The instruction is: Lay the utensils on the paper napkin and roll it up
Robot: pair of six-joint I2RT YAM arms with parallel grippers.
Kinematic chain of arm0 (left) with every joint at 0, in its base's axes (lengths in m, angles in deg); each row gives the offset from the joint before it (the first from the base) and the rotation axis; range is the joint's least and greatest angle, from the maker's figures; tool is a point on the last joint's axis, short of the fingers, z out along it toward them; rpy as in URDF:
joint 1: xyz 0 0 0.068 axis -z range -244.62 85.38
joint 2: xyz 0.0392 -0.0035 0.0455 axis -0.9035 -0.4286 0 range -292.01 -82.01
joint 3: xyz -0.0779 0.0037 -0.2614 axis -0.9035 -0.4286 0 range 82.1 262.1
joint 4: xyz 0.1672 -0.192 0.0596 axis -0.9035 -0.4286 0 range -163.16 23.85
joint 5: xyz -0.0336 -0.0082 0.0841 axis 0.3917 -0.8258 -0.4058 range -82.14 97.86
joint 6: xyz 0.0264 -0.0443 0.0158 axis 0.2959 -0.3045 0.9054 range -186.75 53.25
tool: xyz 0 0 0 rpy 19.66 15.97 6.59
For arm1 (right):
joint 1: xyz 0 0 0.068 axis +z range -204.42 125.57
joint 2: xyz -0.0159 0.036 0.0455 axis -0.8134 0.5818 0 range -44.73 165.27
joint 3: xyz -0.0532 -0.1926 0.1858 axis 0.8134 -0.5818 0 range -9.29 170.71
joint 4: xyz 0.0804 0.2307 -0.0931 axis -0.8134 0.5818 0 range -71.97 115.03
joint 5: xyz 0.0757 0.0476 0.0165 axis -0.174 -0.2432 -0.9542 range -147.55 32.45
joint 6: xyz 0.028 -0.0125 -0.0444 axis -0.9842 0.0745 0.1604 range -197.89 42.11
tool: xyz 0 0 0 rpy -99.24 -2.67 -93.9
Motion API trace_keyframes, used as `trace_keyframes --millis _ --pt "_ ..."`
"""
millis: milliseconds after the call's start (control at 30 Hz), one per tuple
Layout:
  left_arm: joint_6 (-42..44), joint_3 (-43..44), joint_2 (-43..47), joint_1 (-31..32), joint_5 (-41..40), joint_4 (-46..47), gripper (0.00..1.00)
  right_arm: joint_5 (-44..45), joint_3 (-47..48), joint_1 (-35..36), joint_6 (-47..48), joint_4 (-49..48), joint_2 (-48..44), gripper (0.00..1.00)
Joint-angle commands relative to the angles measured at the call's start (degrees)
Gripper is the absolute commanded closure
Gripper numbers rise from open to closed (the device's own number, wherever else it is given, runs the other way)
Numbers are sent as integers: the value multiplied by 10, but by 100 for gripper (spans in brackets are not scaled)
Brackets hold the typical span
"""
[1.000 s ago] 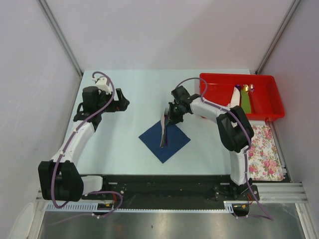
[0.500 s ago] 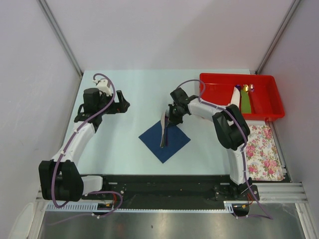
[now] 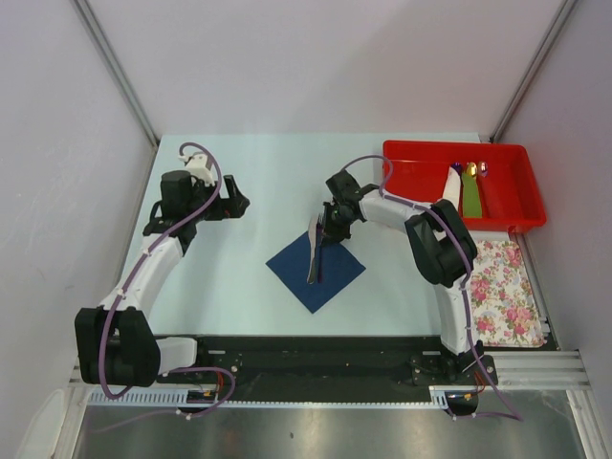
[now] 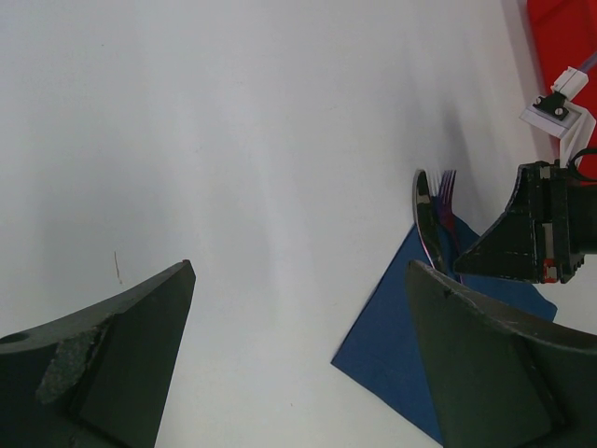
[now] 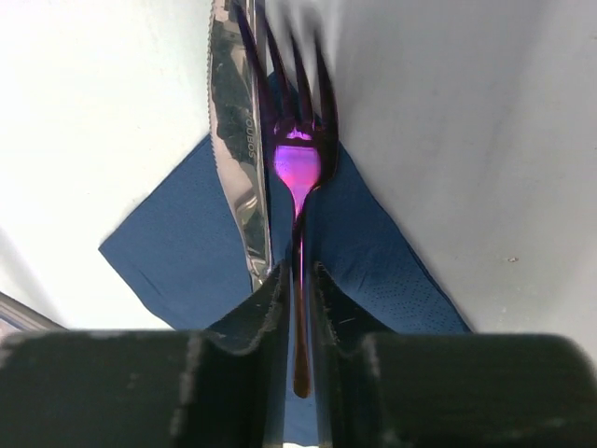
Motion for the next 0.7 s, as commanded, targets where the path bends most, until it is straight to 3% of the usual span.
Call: trace_keyframes --millis 0,300,400,567,667 --pt "-8 0 6 -4 4 15 0 14 15 3 -12 8 -5 77" --pt "5 -3 48 -4 39 34 0 4 43 -5 22 14 -61 62" --pt "29 4 65 -3 71 32 0 -14 48 -21 51 12 -106 52" --pt "101 72 58 -3 156 -79 0 -81 2 -44 165 -33 -192 30" --pt "170 55 83 5 240 -99 0 -141 -31 -59 232 -24 -233 11"
